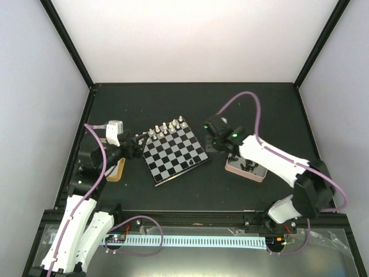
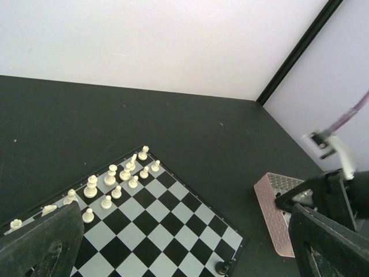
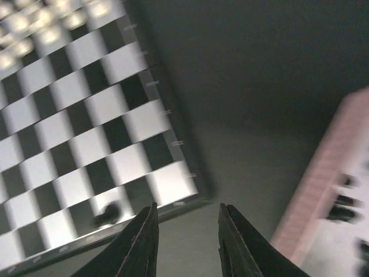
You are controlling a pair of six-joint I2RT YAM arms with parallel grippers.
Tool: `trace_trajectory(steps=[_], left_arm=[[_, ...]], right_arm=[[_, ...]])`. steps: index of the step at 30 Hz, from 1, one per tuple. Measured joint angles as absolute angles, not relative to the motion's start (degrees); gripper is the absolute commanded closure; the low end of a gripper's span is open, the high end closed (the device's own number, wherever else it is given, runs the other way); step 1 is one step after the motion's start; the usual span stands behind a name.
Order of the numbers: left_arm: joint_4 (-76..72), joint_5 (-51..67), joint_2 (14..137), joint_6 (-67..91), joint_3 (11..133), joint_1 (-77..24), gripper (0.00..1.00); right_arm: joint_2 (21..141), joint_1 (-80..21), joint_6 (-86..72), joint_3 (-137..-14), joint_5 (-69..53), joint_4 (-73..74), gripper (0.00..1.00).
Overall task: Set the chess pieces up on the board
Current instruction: Pick up the chess piece from the storage box.
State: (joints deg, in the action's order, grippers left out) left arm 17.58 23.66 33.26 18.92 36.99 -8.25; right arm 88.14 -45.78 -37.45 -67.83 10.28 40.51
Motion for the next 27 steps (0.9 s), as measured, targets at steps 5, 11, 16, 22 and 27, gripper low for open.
trace_trajectory(steps=[5,11,16,22,27], left_arm=[[17.58,23.68,33.26,18.94,36.99,-8.25,0.01],[17.58,23.81,33.47,19.29,36.99,-8.25,0.01],[17.56,24.45,34.3,19.33,36.99,-8.25,0.01],[17.61,24.8,34.65,19.33,36.99,-8.25,0.01],[17.61,24.8,34.68,19.33,36.99,-8.25,0.01]], right_arm=[[77.58,-32.91,-38.26,-56.53,12.1,39.22,0.66],[76.25,-20.03,-36.73,-48.6,10.17,37.6,0.65],[82.39,-16.69,-34.7,-48.75,8.4,34.72,0.69],[89.19,-16.03,-32.97,-50.78,7.88,32.34,0.74],[90.76,-15.97,-31.88,-51.66,7.81,31.44,0.79]])
